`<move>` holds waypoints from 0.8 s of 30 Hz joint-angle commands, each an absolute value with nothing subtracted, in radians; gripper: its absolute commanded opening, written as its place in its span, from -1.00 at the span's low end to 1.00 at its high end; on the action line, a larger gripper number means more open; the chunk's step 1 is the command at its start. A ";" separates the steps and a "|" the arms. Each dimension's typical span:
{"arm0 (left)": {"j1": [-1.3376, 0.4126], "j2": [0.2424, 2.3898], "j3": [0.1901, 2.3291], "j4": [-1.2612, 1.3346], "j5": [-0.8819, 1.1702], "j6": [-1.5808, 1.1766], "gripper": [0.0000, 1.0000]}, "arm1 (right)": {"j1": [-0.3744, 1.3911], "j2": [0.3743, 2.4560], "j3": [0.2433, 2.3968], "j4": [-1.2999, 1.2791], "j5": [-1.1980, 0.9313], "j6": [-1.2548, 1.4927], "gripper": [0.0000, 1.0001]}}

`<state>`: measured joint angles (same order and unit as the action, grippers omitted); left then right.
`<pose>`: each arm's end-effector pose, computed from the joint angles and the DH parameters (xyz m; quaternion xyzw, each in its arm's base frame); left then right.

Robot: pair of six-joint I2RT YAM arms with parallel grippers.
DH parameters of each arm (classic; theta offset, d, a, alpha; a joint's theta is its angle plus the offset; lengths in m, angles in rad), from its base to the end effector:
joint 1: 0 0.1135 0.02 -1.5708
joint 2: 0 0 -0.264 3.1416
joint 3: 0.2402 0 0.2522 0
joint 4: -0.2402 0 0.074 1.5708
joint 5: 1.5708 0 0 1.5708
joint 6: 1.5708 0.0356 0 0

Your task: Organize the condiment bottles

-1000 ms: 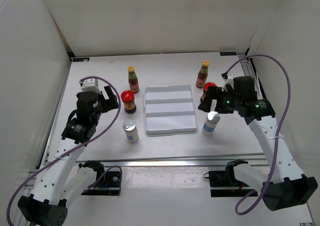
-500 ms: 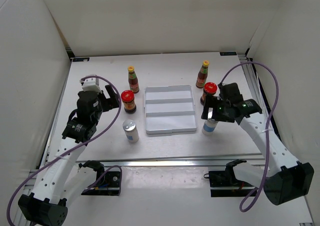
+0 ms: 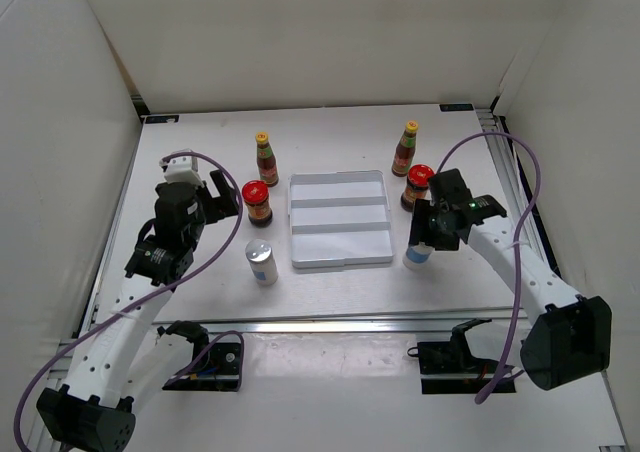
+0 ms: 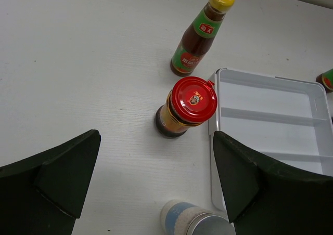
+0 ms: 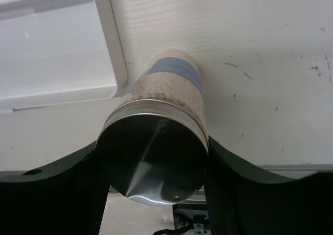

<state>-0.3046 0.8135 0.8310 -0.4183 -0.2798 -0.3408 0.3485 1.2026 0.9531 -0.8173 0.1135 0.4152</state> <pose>0.1767 -0.0453 0.3274 -0.0919 0.8240 -0.0632 0.5554 0.2175 0.0747 0.2617 0.0464 0.9658 0.0418 0.2515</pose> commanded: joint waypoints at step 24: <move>-0.310 0.804 0.784 -0.382 -0.408 -0.330 1.00 | 0.606 1.302 1.192 -0.687 0.133 0.341 -0.87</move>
